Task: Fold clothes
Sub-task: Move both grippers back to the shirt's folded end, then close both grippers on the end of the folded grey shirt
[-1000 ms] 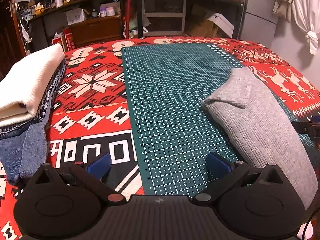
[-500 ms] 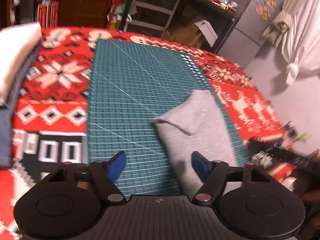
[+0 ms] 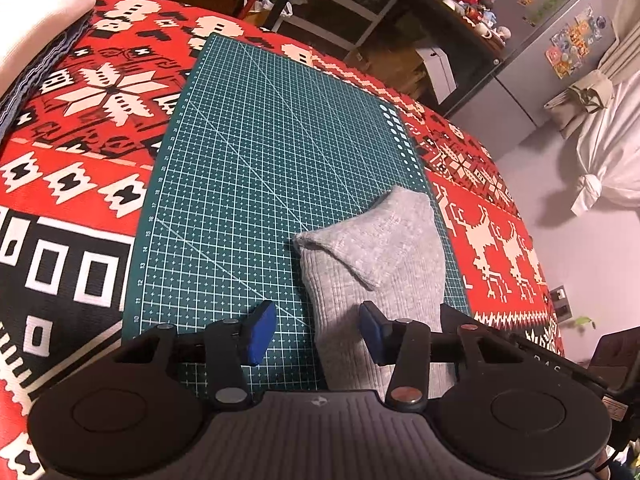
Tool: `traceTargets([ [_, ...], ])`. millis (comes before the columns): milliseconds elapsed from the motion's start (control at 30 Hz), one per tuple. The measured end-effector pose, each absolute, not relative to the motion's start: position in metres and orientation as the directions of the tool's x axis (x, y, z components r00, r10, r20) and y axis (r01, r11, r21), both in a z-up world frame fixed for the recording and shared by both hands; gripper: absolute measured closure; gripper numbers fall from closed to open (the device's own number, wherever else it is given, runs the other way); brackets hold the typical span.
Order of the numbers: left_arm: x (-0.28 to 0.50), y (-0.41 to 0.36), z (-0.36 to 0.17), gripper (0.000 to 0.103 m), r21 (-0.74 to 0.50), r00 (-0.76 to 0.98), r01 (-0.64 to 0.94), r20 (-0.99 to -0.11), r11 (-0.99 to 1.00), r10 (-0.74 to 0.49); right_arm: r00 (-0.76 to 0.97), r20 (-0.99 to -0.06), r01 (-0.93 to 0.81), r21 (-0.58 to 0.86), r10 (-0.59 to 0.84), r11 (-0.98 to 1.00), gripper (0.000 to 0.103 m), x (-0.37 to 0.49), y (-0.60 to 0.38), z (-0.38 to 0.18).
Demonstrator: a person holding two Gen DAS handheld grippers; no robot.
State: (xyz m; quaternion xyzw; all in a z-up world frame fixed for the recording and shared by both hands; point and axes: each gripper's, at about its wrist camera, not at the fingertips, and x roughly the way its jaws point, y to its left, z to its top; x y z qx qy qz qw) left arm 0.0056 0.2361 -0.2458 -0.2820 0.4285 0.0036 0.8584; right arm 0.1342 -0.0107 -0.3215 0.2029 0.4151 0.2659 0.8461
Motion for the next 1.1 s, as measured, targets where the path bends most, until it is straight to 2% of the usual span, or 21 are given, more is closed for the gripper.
traceTargets([
  [133, 0.01, 0.236, -0.248, 0.059, -0.486, 0.64, -0.249, -0.732, 0.838, -0.234, 0.525, -0.601, -0.283, 0.545, 0.603, 0.789, 0.083, 0.134, -0.003, -0.323],
  [200, 0.012, 0.235, -0.249, 0.063, -0.492, 0.64, -0.249, -0.73, 0.834, -0.239, 0.528, -0.603, -0.285, 0.537, 0.598, 0.794, 0.084, 0.134, 0.001, -0.323],
  [267, 0.013, 0.235, -0.252, 0.075, -0.521, 0.639, -0.255, -0.723, 0.815, -0.262, 0.528, -0.602, -0.285, 0.539, 0.599, 0.793, 0.088, 0.133, 0.001, -0.323],
  [467, 0.008, 0.233, -0.252, 0.089, -0.552, 0.666, -0.263, -0.697, 0.791, -0.266, 0.54, -0.597, -0.303, 0.52, 0.594, 0.799, 0.094, 0.128, 0.002, -0.318],
  [933, -0.013, 0.253, -0.221, 0.093, -0.543, 0.758, -0.24, -0.623, 0.805, -0.194, 0.535, -0.558, -0.349, 0.538, 0.635, 0.767, 0.096, 0.125, 0.024, -0.284],
  [1100, 0.001, 0.279, -0.232, 0.093, -0.522, 0.745, -0.253, -0.643, 0.815, -0.18, 0.498, -0.584, -0.339, 0.55, 0.641, 0.764, 0.096, 0.146, 0.048, -0.294],
])
